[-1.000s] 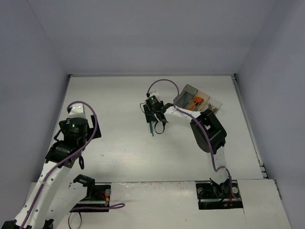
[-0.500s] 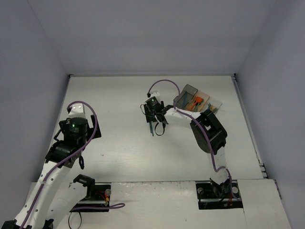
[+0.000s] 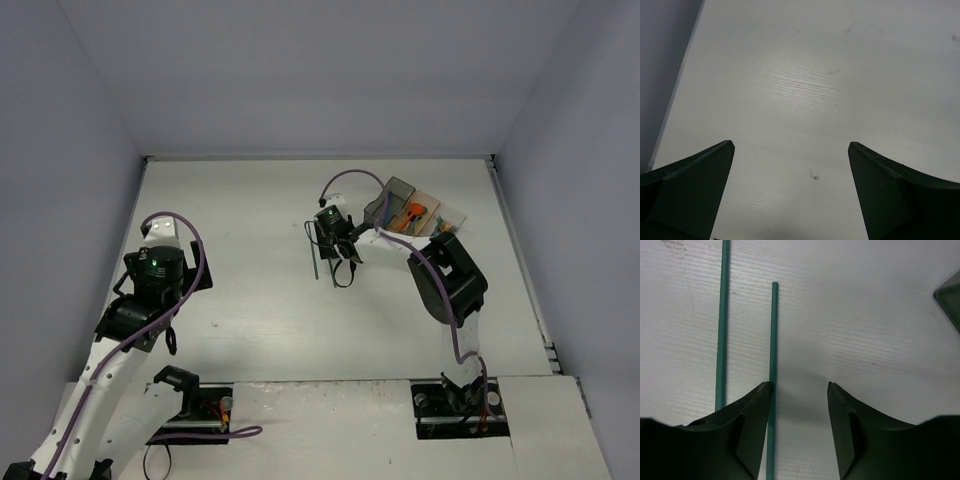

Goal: Sort the eating utensils into containers

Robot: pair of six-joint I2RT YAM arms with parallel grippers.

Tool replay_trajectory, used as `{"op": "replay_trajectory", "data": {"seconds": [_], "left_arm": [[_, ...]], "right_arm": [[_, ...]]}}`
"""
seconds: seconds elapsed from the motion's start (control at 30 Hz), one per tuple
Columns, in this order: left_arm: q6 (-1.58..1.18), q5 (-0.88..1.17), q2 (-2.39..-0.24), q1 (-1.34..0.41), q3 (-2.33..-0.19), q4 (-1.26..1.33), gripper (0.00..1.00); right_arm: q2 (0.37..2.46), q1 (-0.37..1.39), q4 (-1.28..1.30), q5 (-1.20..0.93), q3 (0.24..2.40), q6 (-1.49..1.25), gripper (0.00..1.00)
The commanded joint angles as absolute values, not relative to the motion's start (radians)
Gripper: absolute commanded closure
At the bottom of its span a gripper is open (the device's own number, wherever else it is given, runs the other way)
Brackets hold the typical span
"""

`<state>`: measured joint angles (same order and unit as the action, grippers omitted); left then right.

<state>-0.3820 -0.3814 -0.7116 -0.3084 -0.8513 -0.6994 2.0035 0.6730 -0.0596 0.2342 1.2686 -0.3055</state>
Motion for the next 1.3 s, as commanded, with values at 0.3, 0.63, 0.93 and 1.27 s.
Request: {"op": "replay_trajectory", "data": {"seconds": [0.3,0.63,0.93,1.27], "left_arm": [[-0.382,-0.379,-0.728,-0.311,-0.864,-0.661,0.03],[-0.382,-0.377,-0.729,-0.311,-0.864,-0.661,0.03],[-0.382,-0.379,-0.726,-0.311,-0.862,-0.661,0.02],[-0.383,-0.382,-0.724,-0.311,-0.863,-0.663,0.03]], "right_arm": [[1.958,0.729,0.011,0.191,1.217,-0.303,0.59],[1.944,0.724,0.011,0.205,1.150,-0.369,0.88],[1.877,0.674,0.023,0.197,1.206,-0.354,1.00],[1.704,0.483,0.089,0.259,1.393,-0.415,1.00]]}}
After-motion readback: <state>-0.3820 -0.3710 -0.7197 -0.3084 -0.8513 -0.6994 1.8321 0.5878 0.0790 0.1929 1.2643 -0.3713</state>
